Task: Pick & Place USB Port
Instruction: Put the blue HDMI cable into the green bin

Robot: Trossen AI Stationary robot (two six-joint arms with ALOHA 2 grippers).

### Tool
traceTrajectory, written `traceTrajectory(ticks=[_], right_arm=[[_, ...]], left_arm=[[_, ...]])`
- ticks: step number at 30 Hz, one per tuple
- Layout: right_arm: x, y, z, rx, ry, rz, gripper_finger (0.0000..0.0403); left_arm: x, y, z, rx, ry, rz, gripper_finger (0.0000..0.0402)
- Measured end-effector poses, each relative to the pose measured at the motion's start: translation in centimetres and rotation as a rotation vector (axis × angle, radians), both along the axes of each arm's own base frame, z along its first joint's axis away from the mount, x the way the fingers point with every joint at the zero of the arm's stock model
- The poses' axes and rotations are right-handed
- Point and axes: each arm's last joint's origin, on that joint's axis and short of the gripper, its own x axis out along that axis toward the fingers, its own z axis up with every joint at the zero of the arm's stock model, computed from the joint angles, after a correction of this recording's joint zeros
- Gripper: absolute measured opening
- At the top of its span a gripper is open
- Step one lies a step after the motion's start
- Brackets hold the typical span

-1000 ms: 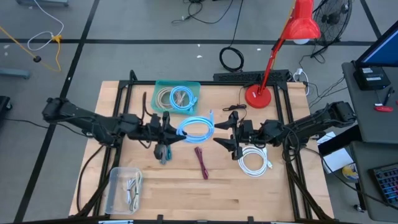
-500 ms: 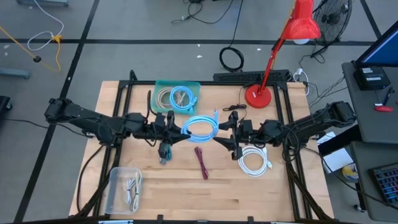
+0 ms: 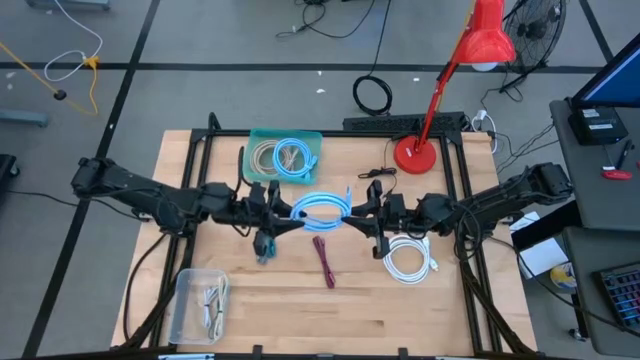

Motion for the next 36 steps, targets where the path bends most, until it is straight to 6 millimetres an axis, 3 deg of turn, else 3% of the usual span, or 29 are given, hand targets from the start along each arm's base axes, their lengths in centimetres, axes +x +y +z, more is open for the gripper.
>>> traceTrajectory(ticks=[6,12,19,23,28,32,36], right_arm=[[0.1,0.0,-0.1,0.082,0.017,0.024,0.0046],[0.2,0.0,-0.5,0.186,0.053,0.050,0.0043],[0.2,0.0,-0.7,0.244,0.077,0.066,0.0029],[0.3,-0.1,-0.7,0.259,0.078,0.070,0.0029],[0.3,-0.1,-0.7,0.262,0.077,0.073,0.0029],[0.3,-0.2,-0.8,0.257,0.080,0.067,0.0029],[0.4,-0.5,-0.9,0.256,0.094,0.054,0.0029]], left_arm=[[-1.5,-0.1,0.7,0.009,0.024,0.019,0.0139],[-4.5,0.4,1.9,0.090,0.061,0.176,0.0141],[-7.0,1.2,3.4,0.213,0.016,0.234,0.0142],[-6.9,1.1,2.5,0.570,0.121,0.334,0.0142],[-4.6,0.0,-0.1,1.026,0.343,0.440,0.0143],[-2.9,-1.2,-2.1,1.154,0.467,0.527,0.0143],[-2.2,-2.3,-3.2,1.123,0.544,0.689,0.0143]])
